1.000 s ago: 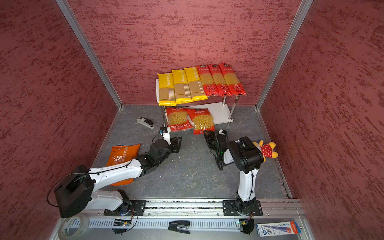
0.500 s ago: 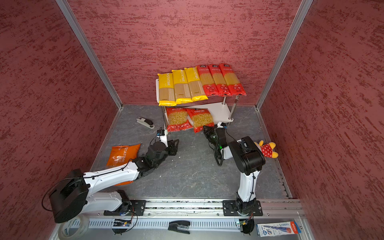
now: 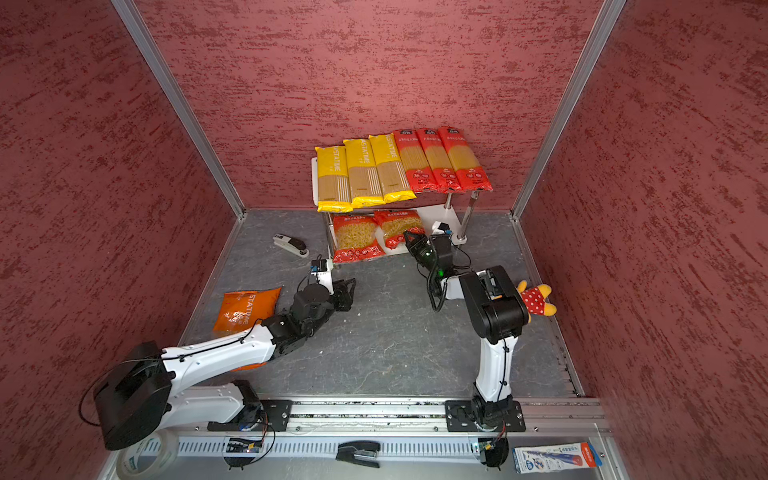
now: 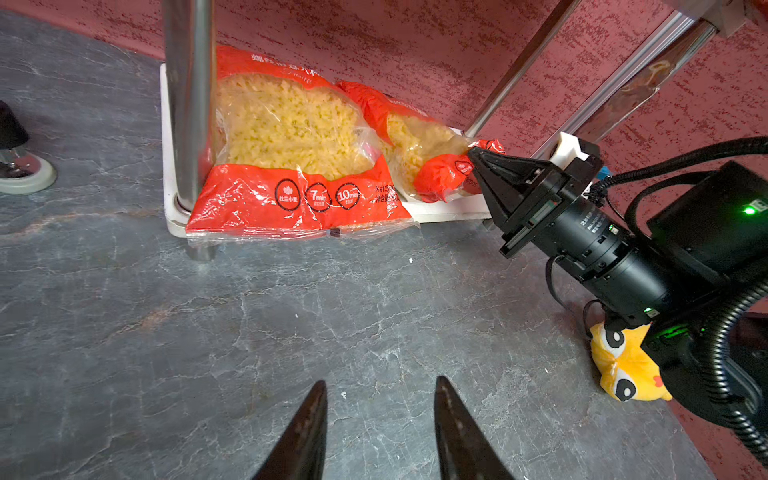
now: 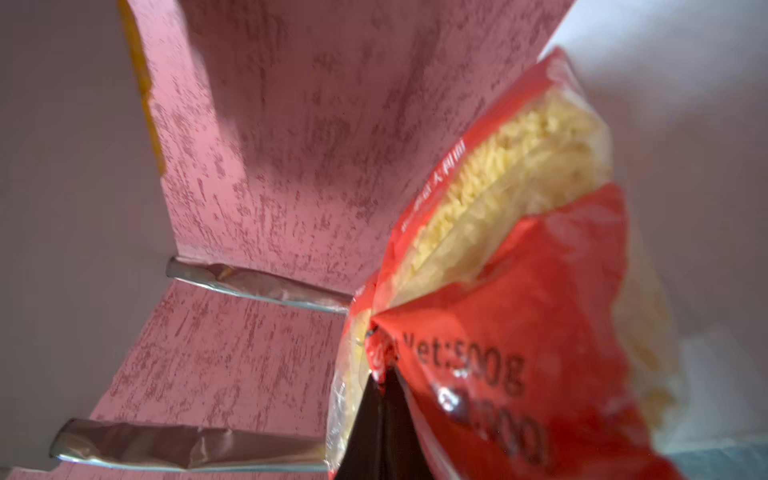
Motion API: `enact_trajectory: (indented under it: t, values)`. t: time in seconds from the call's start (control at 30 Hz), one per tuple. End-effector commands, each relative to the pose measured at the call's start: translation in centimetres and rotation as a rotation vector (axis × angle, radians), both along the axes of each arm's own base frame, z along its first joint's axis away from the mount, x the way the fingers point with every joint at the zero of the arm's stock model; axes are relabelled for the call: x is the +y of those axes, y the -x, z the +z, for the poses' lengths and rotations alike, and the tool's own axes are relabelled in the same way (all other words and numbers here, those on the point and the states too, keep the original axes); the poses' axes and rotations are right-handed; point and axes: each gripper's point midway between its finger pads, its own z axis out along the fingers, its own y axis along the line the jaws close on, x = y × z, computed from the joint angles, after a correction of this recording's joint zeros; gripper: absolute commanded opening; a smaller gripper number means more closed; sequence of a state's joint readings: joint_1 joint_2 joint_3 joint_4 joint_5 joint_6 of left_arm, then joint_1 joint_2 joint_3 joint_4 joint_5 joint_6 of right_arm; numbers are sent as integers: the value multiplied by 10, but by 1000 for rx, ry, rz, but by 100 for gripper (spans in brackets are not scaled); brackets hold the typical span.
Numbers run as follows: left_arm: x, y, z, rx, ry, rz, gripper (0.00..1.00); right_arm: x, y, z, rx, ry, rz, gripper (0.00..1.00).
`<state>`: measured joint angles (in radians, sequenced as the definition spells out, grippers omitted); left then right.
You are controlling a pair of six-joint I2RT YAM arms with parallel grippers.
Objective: Place and organize the pasta boxes and bags onto the shelf
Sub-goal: 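Withdraw both grippers from the lower shelf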
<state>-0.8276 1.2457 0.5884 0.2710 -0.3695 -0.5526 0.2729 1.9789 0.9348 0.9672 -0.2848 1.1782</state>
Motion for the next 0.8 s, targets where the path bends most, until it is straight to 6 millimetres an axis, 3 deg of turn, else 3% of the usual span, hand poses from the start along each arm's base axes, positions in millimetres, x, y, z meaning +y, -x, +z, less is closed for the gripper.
enact_trajectory:
  t: [0.0,0.13,0.37,0.47,0.67,0.77]
  values:
    - [5,1,-3,1,-15,14,42,12,4,-18,20,2,76,3]
    - [5,0,-4,4,-19,12,42,18,7,-36,60,-17,118,2]
    - [7,0,-3,1,-21,18,42,20,15,-26,40,-19,145,4]
    - [9,-1,0,-2,-19,24,42,21,19,-20,37,-13,161,12]
    - [15,0,7,-10,-23,30,42,12,29,-6,38,-2,157,37]
    - [20,1,10,-14,-28,37,43,6,32,-6,56,24,133,40]
